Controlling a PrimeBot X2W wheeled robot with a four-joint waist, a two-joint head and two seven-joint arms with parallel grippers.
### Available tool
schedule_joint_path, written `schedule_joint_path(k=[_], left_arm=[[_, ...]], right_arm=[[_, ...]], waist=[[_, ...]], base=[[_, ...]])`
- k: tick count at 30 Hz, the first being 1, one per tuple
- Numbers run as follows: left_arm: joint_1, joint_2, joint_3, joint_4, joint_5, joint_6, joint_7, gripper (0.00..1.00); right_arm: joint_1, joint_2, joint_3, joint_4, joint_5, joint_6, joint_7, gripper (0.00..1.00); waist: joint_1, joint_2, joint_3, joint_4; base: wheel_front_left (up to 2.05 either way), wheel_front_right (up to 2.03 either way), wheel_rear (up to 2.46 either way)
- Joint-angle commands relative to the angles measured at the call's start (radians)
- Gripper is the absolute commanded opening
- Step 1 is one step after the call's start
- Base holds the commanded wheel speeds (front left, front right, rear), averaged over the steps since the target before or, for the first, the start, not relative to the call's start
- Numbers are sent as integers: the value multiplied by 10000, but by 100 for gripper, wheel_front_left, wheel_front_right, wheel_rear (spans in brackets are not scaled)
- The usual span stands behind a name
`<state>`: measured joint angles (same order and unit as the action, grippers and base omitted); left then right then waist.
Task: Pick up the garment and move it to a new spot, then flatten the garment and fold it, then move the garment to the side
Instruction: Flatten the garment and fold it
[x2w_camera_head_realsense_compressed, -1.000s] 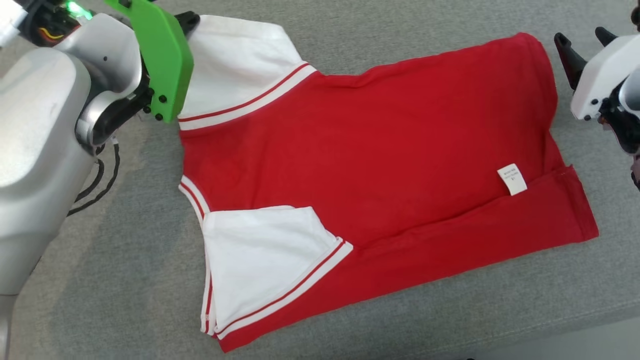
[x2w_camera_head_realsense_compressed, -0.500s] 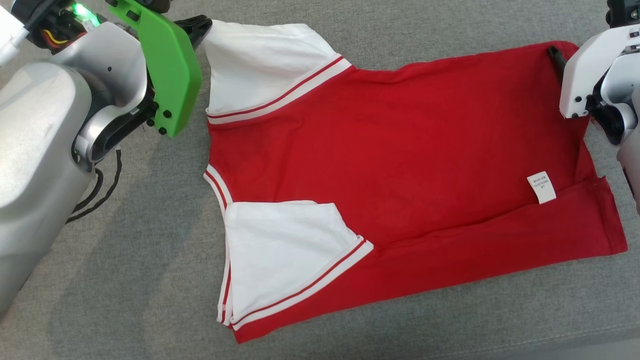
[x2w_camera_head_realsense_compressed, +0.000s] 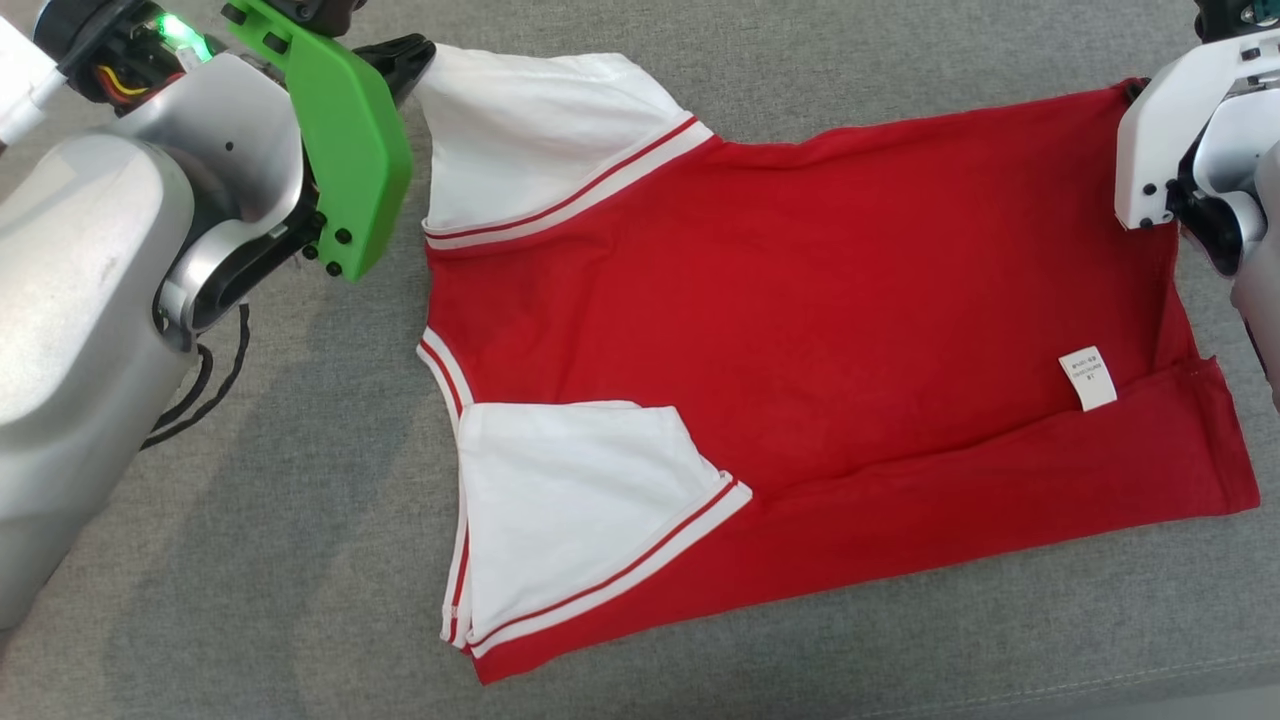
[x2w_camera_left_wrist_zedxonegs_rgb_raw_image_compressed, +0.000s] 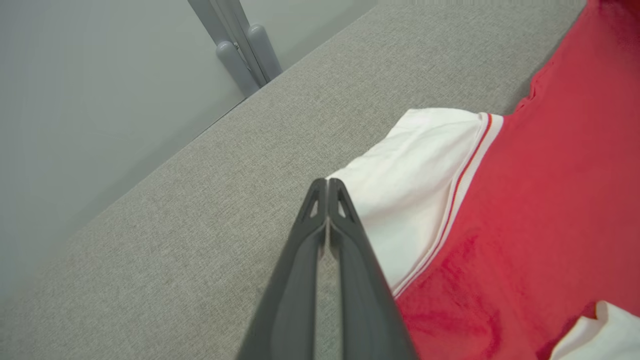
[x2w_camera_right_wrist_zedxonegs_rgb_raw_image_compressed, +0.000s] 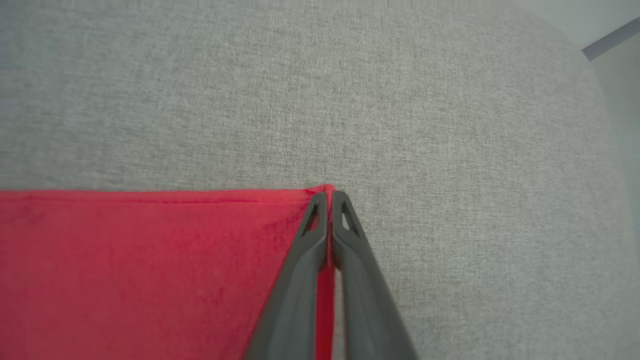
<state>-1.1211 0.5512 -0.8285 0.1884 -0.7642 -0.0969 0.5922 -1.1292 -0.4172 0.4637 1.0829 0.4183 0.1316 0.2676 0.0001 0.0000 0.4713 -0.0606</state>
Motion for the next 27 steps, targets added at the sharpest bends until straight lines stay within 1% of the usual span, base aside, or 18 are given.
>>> schedule_joint_path(k=[1,8,16,19,23,27], left_arm=[[100,29,41,41,53,-34,-185,0],[66,33,229,444,268,-93,-1301,0],[-221,-197,550,1039,726,-139,-3335,0],[-58,-290,530,1210,607,-157,-3613,0],[524,-246,571,983,260,-158,-3743,0],[1477,21,632,358,-109,94,-3875,0]], right_arm=[[-115,-54,44,0,122,-19,-168,0],[-49,-172,194,-64,598,-19,-735,0],[-47,-367,192,-337,1113,-19,-1892,0],[151,-509,187,-447,1340,-19,-2258,0],[614,-646,259,-703,1710,-19,-2578,0],[1274,-820,323,-980,1963,-19,-2918,0]], waist=[[-1,0,-66,7],[-1,0,-382,-53],[-1,0,-841,-141],[-1,0,-1054,-110],[-1,0,-1359,-90],[-1,0,-1619,-28]], base=[[0,0,0],[0,0,0],[0,0,0],[0,0,0],[0,0,0],[0,0,0]])
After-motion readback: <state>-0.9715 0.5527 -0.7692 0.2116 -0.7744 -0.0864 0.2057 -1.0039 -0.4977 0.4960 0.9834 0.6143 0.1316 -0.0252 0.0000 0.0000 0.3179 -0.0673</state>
